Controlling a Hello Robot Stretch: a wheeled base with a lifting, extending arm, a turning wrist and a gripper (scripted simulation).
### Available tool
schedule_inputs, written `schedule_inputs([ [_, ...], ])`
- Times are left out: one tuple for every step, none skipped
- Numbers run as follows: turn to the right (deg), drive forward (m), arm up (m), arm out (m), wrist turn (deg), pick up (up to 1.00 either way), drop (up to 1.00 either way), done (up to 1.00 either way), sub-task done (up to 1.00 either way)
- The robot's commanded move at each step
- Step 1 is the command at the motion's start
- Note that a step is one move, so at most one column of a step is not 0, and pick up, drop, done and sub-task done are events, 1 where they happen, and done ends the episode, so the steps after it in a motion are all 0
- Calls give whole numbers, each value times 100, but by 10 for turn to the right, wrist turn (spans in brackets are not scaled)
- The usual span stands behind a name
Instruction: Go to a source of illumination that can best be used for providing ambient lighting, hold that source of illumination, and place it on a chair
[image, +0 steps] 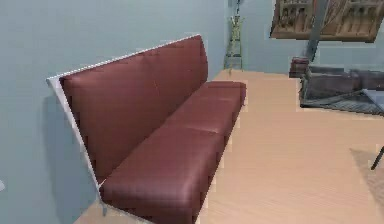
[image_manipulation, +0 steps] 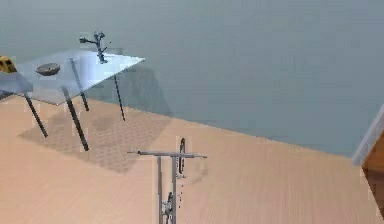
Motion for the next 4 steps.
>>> schedule_inputs([
  [420,0,0,0,0,0,0,0,0],
  [0,100,0,0,0,0,0,0,0],
  [0,45,0,0,0,0,0,0,0],
  [-450,0,0,0,0,0,0,0,0],
])
